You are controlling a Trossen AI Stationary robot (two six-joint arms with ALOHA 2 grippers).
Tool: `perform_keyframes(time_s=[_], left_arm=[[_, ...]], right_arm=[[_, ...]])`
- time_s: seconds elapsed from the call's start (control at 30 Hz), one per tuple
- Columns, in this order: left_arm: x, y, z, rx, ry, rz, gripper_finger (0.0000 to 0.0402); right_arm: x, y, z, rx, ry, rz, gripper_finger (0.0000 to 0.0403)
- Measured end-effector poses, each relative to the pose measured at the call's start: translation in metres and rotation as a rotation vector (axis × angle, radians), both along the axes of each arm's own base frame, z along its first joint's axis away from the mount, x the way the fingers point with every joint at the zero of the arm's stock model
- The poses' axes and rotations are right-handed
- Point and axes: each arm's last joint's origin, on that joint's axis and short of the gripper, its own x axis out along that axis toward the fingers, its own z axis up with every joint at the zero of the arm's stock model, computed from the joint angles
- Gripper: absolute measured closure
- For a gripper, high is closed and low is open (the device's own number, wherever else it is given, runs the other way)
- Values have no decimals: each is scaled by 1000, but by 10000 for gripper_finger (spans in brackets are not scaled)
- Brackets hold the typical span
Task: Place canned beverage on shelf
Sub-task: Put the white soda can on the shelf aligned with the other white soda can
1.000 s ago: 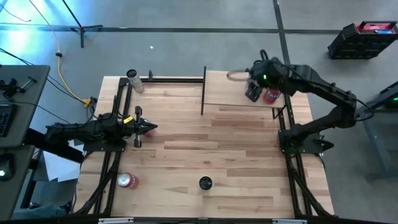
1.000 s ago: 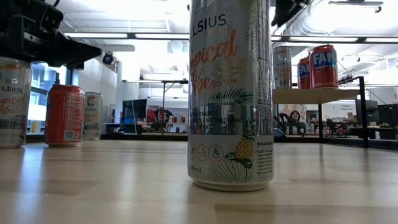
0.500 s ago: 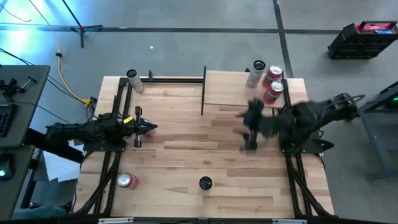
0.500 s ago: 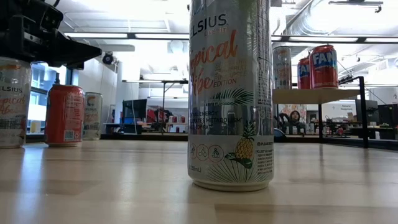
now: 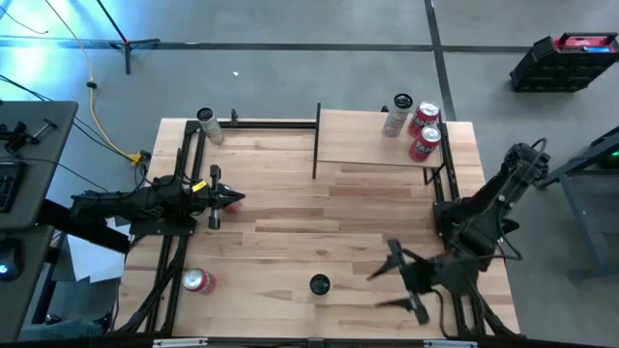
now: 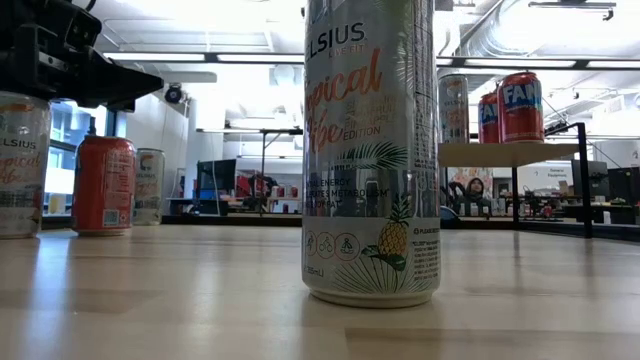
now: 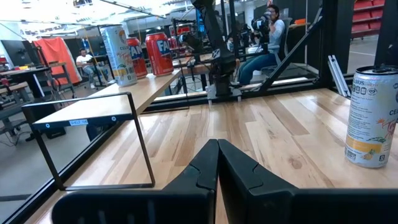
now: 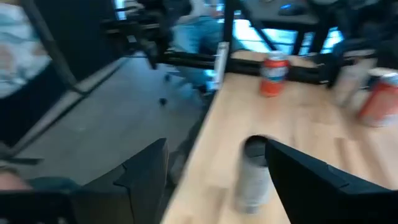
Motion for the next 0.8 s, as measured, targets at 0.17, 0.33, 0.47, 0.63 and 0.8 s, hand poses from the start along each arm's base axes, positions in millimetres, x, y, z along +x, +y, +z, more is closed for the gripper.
perform_keyframes(time_s=[0.17,0.33,0.47,0.63,0.8], left_arm=[[0,0,0,0,0,0,398],[0,0,0,0,0,0,398],[0,0,0,0,0,0,398],[0,0,0,0,1,0,398],[0,0,0,0,0,0,398]], right_arm=[[-14,11,-25,26,59,60,115],[-23,14,-47,40,112,50,79],[-15,28,-60,31,16,19,73],[5,59,-84,-130,-78,-132,73],[27,81,-103,-221,-94,-376,73]])
